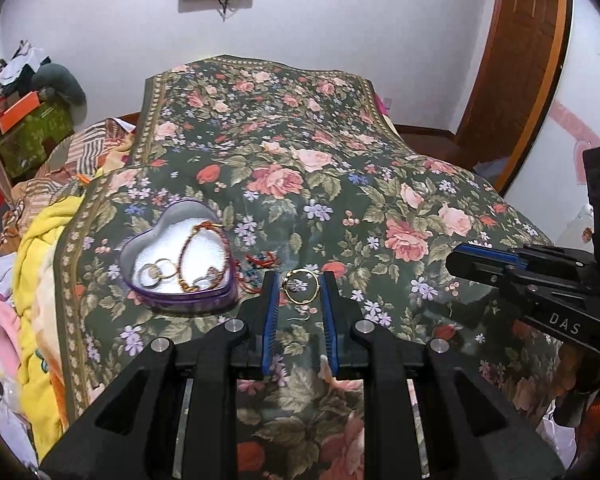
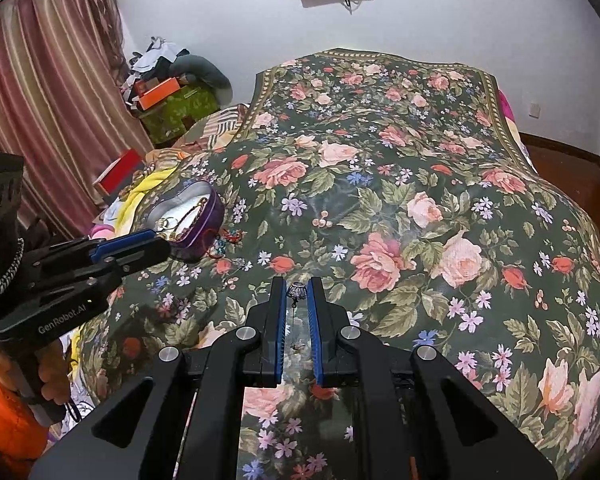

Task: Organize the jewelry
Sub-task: 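Grasp the gold ring with the left tool while the right tool holds the earring, then lower the gold ring and silver earring into the heart tin and open both tools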

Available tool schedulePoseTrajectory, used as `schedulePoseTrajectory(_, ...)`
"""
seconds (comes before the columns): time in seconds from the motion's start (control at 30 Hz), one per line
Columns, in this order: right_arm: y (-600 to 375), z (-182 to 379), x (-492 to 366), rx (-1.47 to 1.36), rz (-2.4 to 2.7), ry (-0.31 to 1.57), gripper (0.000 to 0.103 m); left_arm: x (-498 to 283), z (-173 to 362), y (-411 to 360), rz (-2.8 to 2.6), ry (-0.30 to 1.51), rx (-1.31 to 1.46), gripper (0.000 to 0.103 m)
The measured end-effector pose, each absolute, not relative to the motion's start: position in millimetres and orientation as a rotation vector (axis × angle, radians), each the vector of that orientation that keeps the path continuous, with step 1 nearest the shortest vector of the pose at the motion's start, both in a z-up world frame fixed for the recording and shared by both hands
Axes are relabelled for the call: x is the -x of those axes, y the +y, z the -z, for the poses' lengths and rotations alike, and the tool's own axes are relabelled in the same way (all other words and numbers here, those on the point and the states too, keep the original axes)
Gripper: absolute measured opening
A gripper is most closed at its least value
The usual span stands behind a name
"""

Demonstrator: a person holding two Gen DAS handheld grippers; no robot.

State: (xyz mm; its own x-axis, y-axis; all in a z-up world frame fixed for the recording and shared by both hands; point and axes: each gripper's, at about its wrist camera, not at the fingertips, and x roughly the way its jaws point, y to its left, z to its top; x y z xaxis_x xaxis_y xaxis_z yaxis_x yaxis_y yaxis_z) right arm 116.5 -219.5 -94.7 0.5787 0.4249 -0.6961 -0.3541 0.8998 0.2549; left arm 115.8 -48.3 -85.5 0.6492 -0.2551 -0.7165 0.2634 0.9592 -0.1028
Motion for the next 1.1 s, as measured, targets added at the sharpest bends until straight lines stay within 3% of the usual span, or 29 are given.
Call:
schedulePoseTrajectory(0.77,-120.2,46.2,-145.5,0.001,-0.611,0.706,0.009,-119.8,59.3,47.8,0.127,0.701,0.096,0.02)
schedulePoseTrajectory(1.1,-74.4,50.4,-164.8,0.037,-0.673,0.707,0.009,-131.7,61.7,68.1,0.122,0.682,0.113,0.02)
